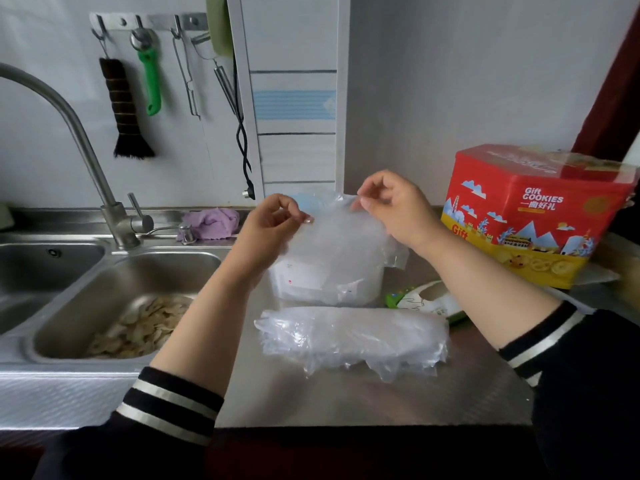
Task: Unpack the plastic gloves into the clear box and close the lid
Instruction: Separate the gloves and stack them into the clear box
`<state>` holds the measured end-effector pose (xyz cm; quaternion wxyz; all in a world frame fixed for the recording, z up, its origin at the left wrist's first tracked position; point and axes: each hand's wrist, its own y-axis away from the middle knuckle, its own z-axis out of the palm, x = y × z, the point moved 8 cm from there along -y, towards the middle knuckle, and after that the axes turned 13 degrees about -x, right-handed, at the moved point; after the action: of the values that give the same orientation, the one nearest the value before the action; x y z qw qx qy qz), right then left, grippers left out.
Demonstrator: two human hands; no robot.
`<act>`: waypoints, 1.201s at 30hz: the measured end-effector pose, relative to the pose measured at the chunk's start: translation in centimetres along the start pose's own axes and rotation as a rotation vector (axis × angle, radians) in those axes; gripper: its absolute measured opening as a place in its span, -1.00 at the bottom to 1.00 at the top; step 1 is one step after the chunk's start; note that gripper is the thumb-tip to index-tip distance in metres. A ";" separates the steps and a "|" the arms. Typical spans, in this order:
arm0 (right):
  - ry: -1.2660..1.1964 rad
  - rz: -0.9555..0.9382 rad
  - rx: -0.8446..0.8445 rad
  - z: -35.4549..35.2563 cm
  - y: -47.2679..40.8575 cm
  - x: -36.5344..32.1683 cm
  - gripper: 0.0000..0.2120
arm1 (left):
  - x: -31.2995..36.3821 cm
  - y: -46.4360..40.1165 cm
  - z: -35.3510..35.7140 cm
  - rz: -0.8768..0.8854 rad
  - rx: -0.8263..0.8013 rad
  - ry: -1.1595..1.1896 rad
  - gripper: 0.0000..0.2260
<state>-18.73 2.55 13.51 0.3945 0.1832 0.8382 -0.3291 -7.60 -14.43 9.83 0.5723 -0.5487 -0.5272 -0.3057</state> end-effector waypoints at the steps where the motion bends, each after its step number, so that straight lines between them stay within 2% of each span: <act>1: 0.024 0.020 0.011 -0.1 -0.7 0.6 -0.71 | -0.1 -0.8 -0.9 -0.021 0.033 -0.125 -0.71; 3: 0.120 0.063 0.012 -0.1 -2.2 1.8 -0.62 | 0.2 -2.5 -2.2 -0.065 0.073 -0.393 -0.62; 6: 0.243 0.111 -0.024 0.8 -4.3 3.6 -0.56 | 1.0 -4.8 -2.3 -0.071 0.044 -0.735 -0.55; 10: 0.385 0.203 -0.115 1.8 -6.4 5.9 -0.61 | 0.2 -7.4 -1.9 -0.031 -0.036 -1.060 -0.53; 12: 0.489 0.200 -0.158 2.1 -7.1 6.3 -0.64 | -0.4 -8.0 -1.5 -0.032 -0.063 -1.159 -0.58; 17: 0.739 0.235 -0.273 2.7 -7.9 8.8 -0.64 | -3.2 -9.1 -0.9 -0.126 -0.232 -1.262 -0.78; 20: 0.792 0.255 -0.355 3.4 -7.7 9.3 -0.66 | -4.9 -8.9 -1.1 -0.257 -0.299 -1.331 -0.72; 23: 0.816 0.232 -0.372 3.3 -7.3 8.7 -0.72 | -6.3 -8.6 -1.9 -0.312 -0.276 -1.195 -0.67; 26: 0.702 0.252 -0.328 2.2 -6.9 8.6 -0.74 | -7.0 -8.1 -2.1 -0.336 -0.292 -1.073 -0.64; 31: 0.459 0.273 -0.177 -0.1 -5.8 8.3 -0.71 | -6.1 -5.9 -1.4 -0.362 -0.238 -1.086 -0.65; 36: 0.324 0.268 -0.065 -1.7 -4.0 8.3 -0.73 | -6.0 -4.8 -1.2 -0.382 -0.198 -1.101 -0.65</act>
<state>-27.10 1.33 9.42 0.3004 0.3307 0.8691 -0.2126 -13.27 -17.96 5.86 0.0956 -0.5728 -0.8050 -0.1214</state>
